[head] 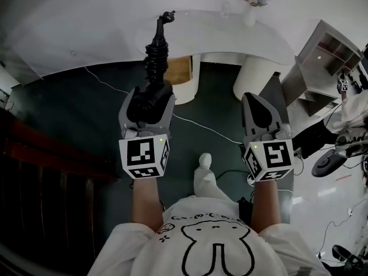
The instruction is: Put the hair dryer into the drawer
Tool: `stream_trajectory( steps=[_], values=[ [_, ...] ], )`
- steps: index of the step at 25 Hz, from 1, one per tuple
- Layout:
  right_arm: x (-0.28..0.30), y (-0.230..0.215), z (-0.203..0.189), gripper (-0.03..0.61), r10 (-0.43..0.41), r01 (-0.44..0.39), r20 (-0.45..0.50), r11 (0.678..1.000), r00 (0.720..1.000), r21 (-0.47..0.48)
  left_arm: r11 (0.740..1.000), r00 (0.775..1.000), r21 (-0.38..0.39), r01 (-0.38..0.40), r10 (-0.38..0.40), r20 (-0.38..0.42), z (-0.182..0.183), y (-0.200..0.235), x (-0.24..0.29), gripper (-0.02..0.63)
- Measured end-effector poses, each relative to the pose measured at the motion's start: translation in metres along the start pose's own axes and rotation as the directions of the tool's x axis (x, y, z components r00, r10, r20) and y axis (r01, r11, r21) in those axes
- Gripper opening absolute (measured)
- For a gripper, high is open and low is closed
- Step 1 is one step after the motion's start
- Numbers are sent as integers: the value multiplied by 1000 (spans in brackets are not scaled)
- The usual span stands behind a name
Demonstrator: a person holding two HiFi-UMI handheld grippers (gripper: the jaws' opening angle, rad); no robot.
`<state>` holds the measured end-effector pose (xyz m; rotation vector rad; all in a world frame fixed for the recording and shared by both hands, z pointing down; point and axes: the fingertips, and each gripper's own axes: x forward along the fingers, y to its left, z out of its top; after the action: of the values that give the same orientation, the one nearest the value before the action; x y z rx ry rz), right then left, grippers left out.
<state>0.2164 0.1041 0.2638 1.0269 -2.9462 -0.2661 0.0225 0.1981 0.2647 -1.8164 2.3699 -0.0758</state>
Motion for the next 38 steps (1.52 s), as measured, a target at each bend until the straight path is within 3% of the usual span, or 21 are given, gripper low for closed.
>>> stream_trajectory(
  steps=[3,9,17,27,38],
  values=[
    [27,-13,-2,2,9,-10,13,1000,1000,15,1000,1000,10,-19,19,-8,-3,7,24,360],
    [173,-65,-11,2,18,-18,-8,999,1000,32,999,998,-7,-32,31,-47,-19,57,169,360],
    [260,-127,-16,2,24,-24,-10,999,1000,46,998,996,-25,-55,54,-73,-22,73,270,360],
    [342,-174,-55,2,68,-64,-52,995,996,74,998,986,-52,-40,31,-164,-69,64,361,360],
    [369,-181,-96,2,46,-26,-159,992,986,125,996,955,-92,2,-30,-295,-125,72,396,360]
  ],
)
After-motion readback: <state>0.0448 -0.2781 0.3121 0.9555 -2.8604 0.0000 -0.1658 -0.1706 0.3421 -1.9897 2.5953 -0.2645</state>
